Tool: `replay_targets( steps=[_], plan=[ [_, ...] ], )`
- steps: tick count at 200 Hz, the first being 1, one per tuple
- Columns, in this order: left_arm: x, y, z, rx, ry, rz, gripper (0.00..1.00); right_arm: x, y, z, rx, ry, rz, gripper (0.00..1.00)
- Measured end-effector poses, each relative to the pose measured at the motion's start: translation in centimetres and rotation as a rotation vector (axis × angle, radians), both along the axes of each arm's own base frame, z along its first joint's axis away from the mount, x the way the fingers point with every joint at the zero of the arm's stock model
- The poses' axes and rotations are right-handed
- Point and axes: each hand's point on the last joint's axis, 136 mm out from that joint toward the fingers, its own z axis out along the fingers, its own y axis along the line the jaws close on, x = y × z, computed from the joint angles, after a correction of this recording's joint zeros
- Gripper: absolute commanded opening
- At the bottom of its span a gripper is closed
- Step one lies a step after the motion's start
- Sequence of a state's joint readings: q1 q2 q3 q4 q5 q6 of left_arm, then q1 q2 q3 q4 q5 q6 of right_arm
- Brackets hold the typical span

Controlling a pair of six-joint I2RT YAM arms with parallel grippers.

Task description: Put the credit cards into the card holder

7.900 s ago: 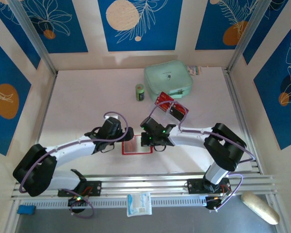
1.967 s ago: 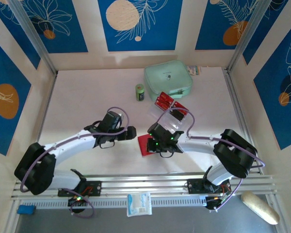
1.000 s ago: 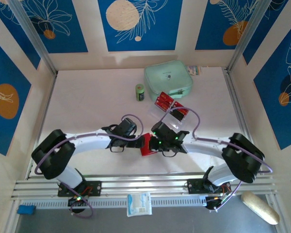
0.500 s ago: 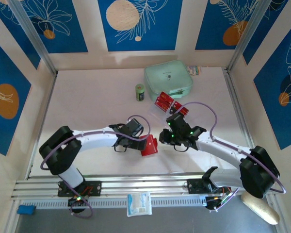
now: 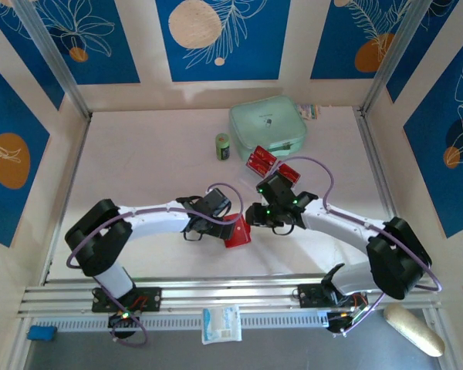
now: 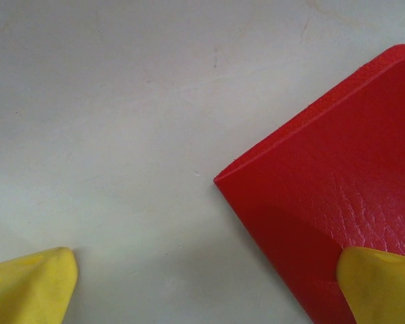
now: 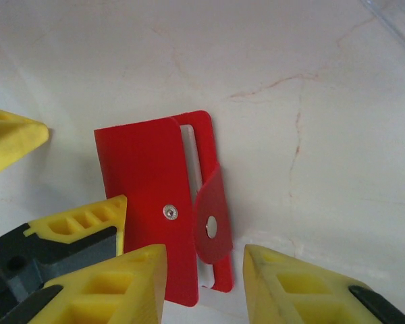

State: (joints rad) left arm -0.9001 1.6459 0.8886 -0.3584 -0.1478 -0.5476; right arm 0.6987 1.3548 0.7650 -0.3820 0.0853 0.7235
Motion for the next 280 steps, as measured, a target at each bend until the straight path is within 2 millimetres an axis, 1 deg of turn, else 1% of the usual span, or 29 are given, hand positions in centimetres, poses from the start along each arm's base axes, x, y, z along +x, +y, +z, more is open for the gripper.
replay_targets(
  steps=[30,73,92,121,133,171,198,208,280],
  plan=[
    [0.0,0.0,0.0,0.0,-0.001,0.0,1.0,0.3,0.4,-0.5,-0.013,0.013,0.018,0.32],
    [0.0,0.0,0.0,0.001,-0.003,-0.001,1.0,0.3,0.4,-1.2,-0.033,0.021,0.037,0.17],
    [0.0,0.0,0.0,0.001,-0.003,-0.002,1.0,0.3,0.4,-1.4,-0.035,0.023,0.036,0.14],
    [0.0,0.0,0.0,0.001,-0.003,-0.002,1.0,0.5,0.3,-1.4,-0.034,0.022,0.029,0.13],
    [0.0,0.0,0.0,0.001,-0.003,-0.002,1.0,0.6,0.2,-1.5,-0.035,0.023,0.027,0.11],
    [0.0,0.0,0.0,0.001,-0.003,-0.001,1.0,0.9,0.1,-1.7,-0.035,0.026,0.02,0.08],
    [0.0,0.0,0.0,0.001,-0.003,-0.001,1.0,0.9,0.3,-1.6,-0.023,0.025,0.025,0.02],
    [0.0,0.0,0.0,0.001,-0.003,-0.001,1.0,0.9,0.5,-1.5,-0.011,0.028,0.029,0.0],
    [0.0,0.0,0.0,0.001,-0.003,-0.001,1.0,0.4,2.3,-1.0,0.107,0.047,0.06,0.0]
  ],
)
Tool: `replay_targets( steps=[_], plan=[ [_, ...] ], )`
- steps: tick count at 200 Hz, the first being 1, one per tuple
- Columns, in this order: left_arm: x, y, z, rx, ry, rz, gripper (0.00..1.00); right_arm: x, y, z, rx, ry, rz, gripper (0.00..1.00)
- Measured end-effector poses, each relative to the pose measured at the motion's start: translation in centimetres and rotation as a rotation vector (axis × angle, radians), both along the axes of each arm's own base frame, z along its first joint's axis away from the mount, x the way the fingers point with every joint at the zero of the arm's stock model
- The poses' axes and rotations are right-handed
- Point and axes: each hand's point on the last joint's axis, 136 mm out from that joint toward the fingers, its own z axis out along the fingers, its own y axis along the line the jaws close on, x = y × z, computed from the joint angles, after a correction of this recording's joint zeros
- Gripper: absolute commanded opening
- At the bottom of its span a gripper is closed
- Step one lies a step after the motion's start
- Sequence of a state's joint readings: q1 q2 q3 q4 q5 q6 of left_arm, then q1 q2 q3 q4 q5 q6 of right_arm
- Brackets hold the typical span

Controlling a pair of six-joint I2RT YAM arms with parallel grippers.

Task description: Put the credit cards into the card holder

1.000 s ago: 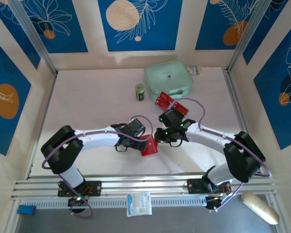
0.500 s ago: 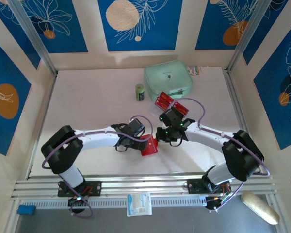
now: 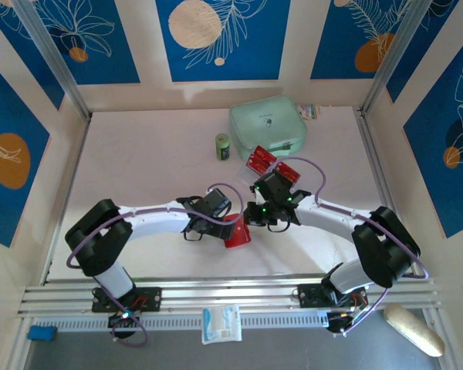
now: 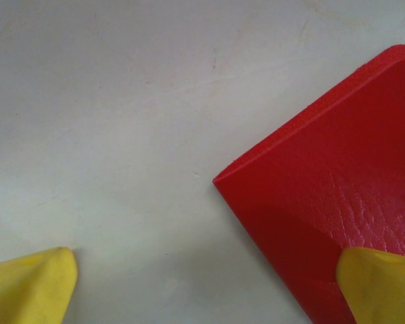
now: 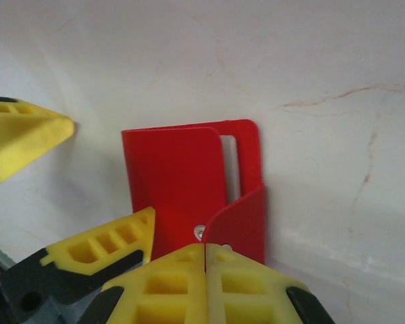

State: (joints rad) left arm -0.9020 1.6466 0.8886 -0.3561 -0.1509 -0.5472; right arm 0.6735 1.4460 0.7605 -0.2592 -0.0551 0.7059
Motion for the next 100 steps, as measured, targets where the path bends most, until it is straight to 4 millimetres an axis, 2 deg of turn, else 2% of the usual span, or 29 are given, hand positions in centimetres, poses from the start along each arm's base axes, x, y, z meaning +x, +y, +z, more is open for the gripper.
replay_targets(
  steps=[100],
  plan=[
    [0.0,0.0,0.0,0.0,0.0,0.0,1.0,-0.9,1.9,-1.5,0.047,0.051,0.024,0.0]
  ],
)
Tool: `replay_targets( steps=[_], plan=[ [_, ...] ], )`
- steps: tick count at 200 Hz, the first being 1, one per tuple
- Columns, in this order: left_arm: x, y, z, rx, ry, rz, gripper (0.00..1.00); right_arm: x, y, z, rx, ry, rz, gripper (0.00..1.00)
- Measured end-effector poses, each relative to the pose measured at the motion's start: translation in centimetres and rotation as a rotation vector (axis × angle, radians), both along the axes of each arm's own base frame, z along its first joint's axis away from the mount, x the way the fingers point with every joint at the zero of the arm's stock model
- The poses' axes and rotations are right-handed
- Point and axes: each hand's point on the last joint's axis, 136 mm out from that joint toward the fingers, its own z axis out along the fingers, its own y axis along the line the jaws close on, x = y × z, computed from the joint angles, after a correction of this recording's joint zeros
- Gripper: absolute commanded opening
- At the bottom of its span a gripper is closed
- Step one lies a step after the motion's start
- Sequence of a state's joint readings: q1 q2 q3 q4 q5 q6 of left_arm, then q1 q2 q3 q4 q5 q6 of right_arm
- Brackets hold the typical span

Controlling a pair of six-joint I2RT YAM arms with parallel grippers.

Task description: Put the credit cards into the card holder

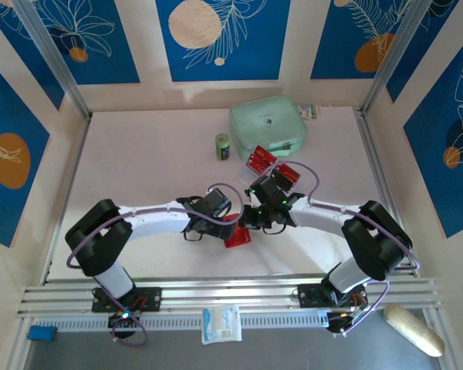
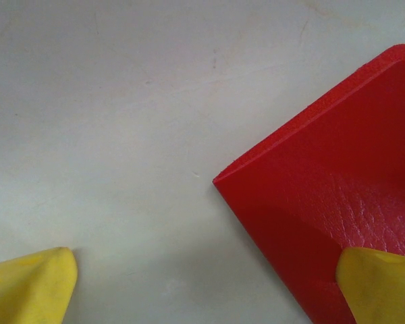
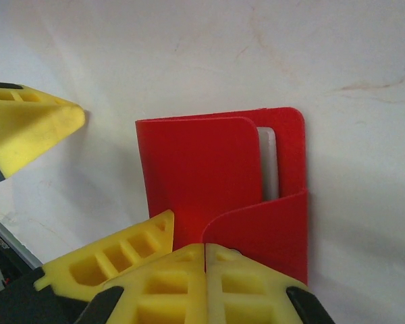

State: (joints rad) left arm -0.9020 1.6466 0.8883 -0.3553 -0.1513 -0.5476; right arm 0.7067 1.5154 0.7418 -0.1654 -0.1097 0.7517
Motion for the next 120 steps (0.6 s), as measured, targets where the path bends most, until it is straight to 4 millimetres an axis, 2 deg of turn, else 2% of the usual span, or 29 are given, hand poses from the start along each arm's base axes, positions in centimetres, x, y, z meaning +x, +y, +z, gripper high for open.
replay_targets(
  steps=[120],
  plan=[
    [0.0,0.2,0.1,-0.002,-0.01,0.003,1.0,-0.4,0.7,-1.5,0.016,0.021,-0.014,0.0]
  ],
)
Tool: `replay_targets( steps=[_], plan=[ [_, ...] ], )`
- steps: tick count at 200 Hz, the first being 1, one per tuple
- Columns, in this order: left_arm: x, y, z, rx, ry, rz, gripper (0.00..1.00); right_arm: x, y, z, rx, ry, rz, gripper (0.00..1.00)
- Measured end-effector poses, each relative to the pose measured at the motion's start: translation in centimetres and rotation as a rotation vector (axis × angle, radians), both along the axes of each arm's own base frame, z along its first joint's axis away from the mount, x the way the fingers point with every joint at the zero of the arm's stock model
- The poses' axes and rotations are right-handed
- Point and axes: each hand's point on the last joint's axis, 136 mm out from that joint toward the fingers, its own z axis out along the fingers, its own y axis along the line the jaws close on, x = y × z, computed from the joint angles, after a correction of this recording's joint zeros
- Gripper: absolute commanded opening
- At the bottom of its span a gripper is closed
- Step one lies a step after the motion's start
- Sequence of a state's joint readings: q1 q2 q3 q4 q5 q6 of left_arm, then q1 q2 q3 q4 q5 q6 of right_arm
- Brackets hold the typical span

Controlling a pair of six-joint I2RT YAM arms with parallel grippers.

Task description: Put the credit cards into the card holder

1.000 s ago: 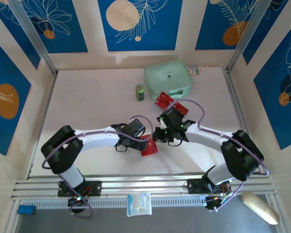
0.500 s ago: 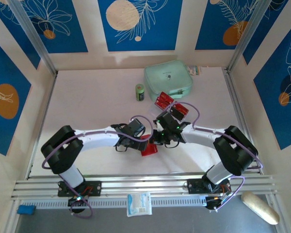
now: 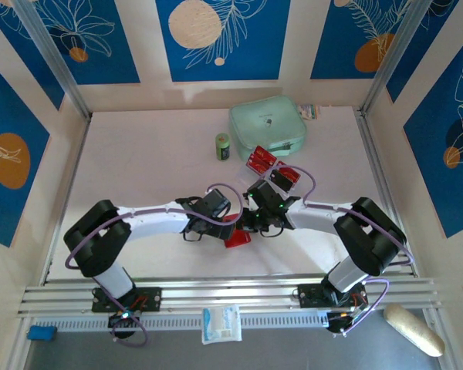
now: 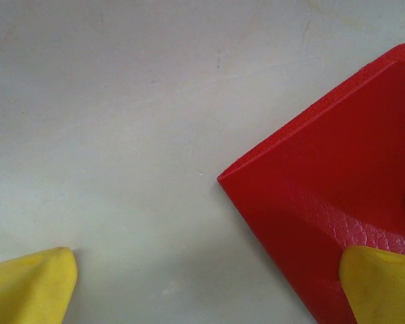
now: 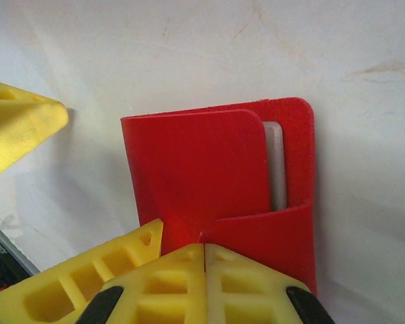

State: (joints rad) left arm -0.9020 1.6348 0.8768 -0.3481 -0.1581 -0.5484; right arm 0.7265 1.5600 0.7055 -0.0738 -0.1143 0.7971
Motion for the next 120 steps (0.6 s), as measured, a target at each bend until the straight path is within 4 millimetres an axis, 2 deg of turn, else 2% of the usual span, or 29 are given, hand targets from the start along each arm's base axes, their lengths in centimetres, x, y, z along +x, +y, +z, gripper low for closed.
replay_targets(
  steps=[120],
  plan=[
    [-0.03,0.0,0.09,-0.005,-0.006,0.001,1.0,0.37,-0.4,-0.39,0.098,0.103,-0.079,0.0]
  ],
)
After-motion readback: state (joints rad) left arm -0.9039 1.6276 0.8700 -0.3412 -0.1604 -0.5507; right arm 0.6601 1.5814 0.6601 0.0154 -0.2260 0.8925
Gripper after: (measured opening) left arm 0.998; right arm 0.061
